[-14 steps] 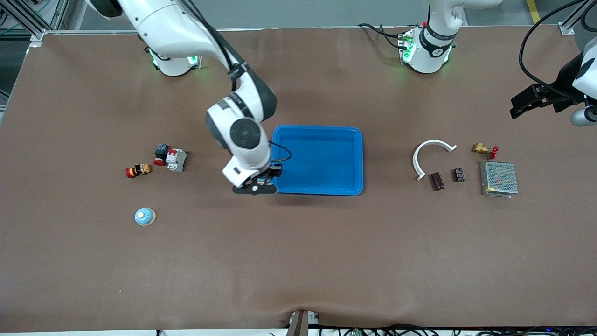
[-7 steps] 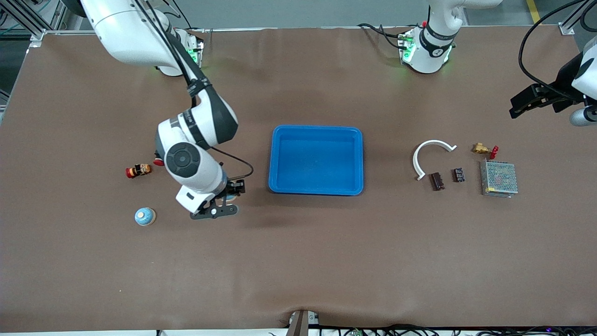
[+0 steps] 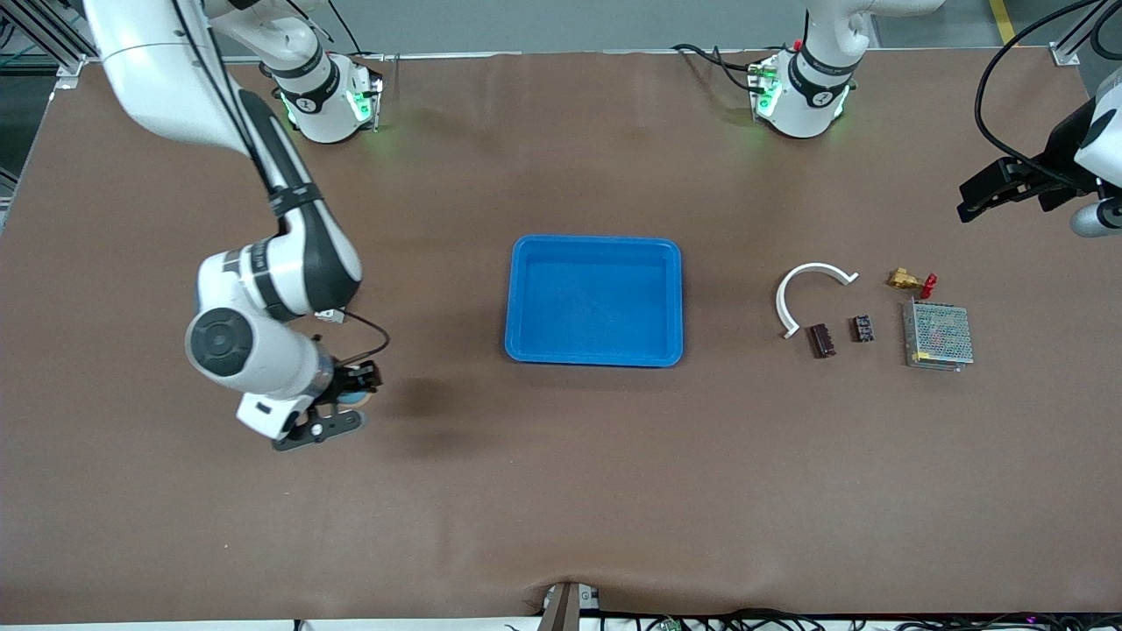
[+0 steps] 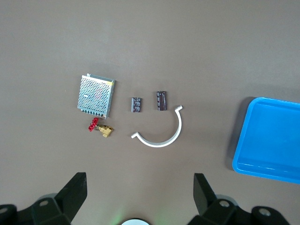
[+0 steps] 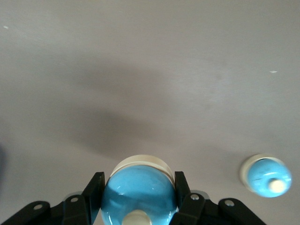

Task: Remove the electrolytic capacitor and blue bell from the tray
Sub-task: 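Lift the bell out of the tray and carry it with the right gripper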

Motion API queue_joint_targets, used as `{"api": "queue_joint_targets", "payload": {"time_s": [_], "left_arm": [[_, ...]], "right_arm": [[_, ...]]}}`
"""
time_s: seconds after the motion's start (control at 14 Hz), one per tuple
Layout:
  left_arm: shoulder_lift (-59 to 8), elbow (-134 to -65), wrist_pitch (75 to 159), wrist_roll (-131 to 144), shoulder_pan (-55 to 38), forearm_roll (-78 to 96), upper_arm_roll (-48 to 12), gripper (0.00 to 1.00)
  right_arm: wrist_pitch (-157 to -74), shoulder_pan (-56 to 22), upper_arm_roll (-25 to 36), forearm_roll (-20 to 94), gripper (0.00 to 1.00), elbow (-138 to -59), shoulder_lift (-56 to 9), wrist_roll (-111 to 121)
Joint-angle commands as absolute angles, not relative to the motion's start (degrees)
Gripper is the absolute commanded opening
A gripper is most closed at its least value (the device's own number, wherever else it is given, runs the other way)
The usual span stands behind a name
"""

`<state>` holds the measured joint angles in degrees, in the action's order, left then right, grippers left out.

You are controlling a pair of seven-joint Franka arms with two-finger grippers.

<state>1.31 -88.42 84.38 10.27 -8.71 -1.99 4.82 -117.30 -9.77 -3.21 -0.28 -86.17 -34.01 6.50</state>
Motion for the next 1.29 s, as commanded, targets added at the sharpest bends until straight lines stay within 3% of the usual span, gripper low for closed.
{"api": "queue_joint_targets", "payload": {"time_s": [0.0,0.21,0.57,1.22], "left_arm": [[1.8,-88.4,83.8,9.2,-8.8,-0.9,5.0,1.0],[1.7,-88.4,83.8,9.2,-8.8,-0.9,4.9,1.0],[1.7,-88.5,83.8,9.3,-8.9,-0.9,4.9,1.0],[1.7,-88.4,83.8,9.2,-9.1,-0.9,4.9,1.0]], "right_arm": [[-117.3,-5.8,-4.1,0.6,0.41,-86.0,-34.6,14.0],[-118.2,-3.5,-4.1,0.5,0.41,-85.9,-36.6,19.1],[-127.4,-2.0,-4.1,0.6,0.41,-86.0,-41.0,23.5],[-132.4,-0.7,-4.1,0.6,0.41,-86.4,-44.3,26.5]]}}
